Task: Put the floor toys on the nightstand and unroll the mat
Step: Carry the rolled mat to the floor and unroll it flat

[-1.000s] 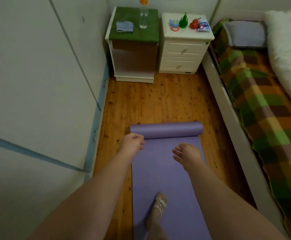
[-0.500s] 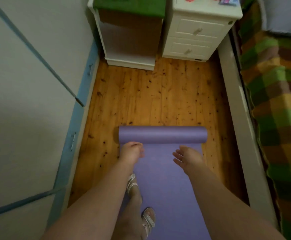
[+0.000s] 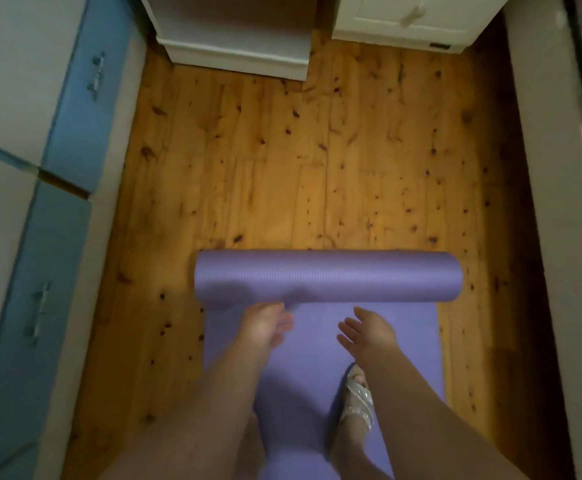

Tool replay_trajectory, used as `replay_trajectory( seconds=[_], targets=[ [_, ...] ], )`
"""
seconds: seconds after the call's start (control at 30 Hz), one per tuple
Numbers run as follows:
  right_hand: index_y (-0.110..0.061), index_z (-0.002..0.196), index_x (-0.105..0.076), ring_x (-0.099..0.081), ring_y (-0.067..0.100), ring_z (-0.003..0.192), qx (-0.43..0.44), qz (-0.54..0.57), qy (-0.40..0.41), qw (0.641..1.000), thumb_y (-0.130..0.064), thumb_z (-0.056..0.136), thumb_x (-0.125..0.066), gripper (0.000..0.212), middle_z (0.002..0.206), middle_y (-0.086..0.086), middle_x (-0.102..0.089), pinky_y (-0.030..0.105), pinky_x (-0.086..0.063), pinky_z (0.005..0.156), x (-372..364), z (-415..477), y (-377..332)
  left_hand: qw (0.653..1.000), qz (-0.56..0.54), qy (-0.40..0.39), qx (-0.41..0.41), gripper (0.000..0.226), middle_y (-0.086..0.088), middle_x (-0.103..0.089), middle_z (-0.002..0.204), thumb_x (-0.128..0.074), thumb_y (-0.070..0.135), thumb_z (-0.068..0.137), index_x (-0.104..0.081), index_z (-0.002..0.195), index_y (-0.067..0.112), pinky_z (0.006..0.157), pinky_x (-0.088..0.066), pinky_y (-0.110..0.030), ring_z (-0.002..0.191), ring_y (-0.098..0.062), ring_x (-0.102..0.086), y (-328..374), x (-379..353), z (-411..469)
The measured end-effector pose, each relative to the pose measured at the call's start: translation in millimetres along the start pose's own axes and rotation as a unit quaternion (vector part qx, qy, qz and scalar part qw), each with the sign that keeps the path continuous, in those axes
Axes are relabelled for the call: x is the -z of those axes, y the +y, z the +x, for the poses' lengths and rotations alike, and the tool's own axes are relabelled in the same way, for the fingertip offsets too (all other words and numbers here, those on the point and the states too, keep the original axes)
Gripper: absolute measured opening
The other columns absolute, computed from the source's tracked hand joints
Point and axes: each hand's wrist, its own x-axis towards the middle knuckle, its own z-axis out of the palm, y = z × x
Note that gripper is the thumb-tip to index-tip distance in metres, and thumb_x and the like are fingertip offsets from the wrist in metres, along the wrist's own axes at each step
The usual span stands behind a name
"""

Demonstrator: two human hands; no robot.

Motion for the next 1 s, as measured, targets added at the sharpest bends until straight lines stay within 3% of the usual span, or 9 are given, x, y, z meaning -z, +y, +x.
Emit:
replay_trajectory(
  seconds=[0.2, 0.37, 0.47, 0.5, 0.57, 0.63, 0.8, 0.93, 1.0],
  targets=[
    [0.002, 0.131, -0.043, -0.046, 0.037, 0.124, -0.035, 0.050, 0.016, 0.998, -0.010, 0.096, -0.039, 0.038, 0.139, 0.023, -0.041, 0.045, -0.040, 0.095, -14, 133, 6, 0.986, -0.152, 0.036, 0.058, 0.029, -0.006, -0.042, 0.071, -0.032, 0.004, 0.093, -0.042, 0.066, 0.011, 0.061, -0.031, -0.023, 0.065, -0.018, -0.046, -36, -29, 137],
    [-0.010, 0.075, -0.053, -0.052, 0.028, 0.090, -0.033, 0.111, 0.002, 0.993, -0.001, 0.087, -0.037, 0.022, 0.089, 0.011, -0.048, 0.043, -0.040, 0.093, -18, 193, 8, 0.967, -0.245, 0.053, 0.040, 0.020, -0.007, -0.038, 0.067, -0.037, -0.002, 0.073, -0.035, 0.058, 0.012, 0.065, -0.031, -0.027, 0.063, -0.023, -0.041, -45, -48, 191],
    [-0.011, 0.068, -0.047, -0.049, 0.028, 0.085, -0.017, 0.162, 0.002, 0.987, 0.002, 0.085, -0.032, 0.026, 0.077, 0.008, -0.045, 0.044, -0.038, 0.097, -21, 197, 0, 0.945, -0.323, 0.056, 0.008, 0.020, -0.008, -0.040, 0.069, -0.029, -0.004, 0.070, -0.032, 0.058, 0.012, 0.078, -0.039, -0.032, 0.064, -0.023, -0.044, -37, -55, 196],
    [-0.011, 0.070, -0.048, -0.050, 0.028, 0.088, -0.003, 0.177, -0.007, 0.984, 0.003, 0.086, -0.030, 0.027, 0.080, 0.008, -0.047, 0.044, -0.037, 0.097, -24, 194, -9, 0.939, -0.340, 0.055, -0.005, 0.026, -0.009, -0.047, 0.077, -0.024, -0.004, 0.079, -0.041, 0.064, 0.009, 0.094, -0.038, -0.037, 0.073, -0.025, -0.051, -29, -58, 195],
    [-0.012, 0.096, -0.056, -0.054, 0.028, 0.106, 0.043, 0.210, -0.046, 0.976, 0.001, 0.089, -0.027, 0.032, 0.105, 0.009, -0.055, 0.043, -0.035, 0.098, -34, 181, -32, 0.934, -0.352, 0.041, -0.048, 0.043, -0.015, -0.056, 0.118, -0.018, -0.001, 0.088, -0.055, 0.111, 0.003, 0.111, -0.025, -0.040, 0.113, -0.029, -0.055, -5, -63, 188],
    [-0.012, 0.134, -0.041, -0.049, 0.026, 0.124, 0.097, 0.231, -0.096, 0.963, -0.006, 0.095, -0.027, 0.042, 0.134, 0.009, -0.048, 0.044, -0.033, 0.102, -44, 163, -63, 0.938, -0.329, 0.003, -0.114, 0.054, -0.011, -0.040, 0.146, -0.015, -0.002, 0.090, -0.033, 0.140, 0.008, 0.112, -0.022, -0.040, 0.135, -0.028, -0.038, 33, -70, 172],
    [-0.010, 0.143, -0.031, -0.046, 0.026, 0.128, 0.147, 0.194, -0.140, 0.960, -0.006, 0.096, -0.032, 0.047, 0.144, 0.010, -0.041, 0.043, -0.036, 0.100, -58, 127, -119, 0.948, -0.256, -0.056, -0.178, 0.052, -0.009, -0.040, 0.147, -0.022, -0.003, 0.089, -0.034, 0.139, 0.009, 0.110, -0.025, -0.041, 0.135, -0.025, -0.039, 108, -87, 136],
    [-0.007, 0.137, -0.039, -0.047, 0.030, 0.127, 0.110, 0.164, -0.097, 0.975, -0.011, 0.097, -0.033, 0.040, 0.141, 0.016, -0.043, 0.045, -0.038, 0.098, -63, 127, -114, 0.962, -0.242, -0.049, -0.119, 0.044, -0.010, -0.045, 0.143, -0.027, 0.007, 0.094, -0.039, 0.136, 0.009, 0.109, -0.028, -0.038, 0.132, -0.024, -0.043, 102, -89, 129],
    [-0.004, 0.129, -0.044, -0.045, 0.031, 0.128, 0.083, 0.144, -0.077, 0.983, -0.009, 0.096, -0.031, 0.035, 0.141, 0.017, -0.042, 0.047, -0.036, 0.101, -70, 140, -108, 0.966, -0.244, -0.029, -0.079, 0.032, -0.012, -0.047, 0.139, -0.029, 0.011, 0.095, -0.050, 0.119, 0.009, 0.109, -0.029, -0.037, 0.132, -0.026, -0.043, 95, -83, 146]
  ],
)
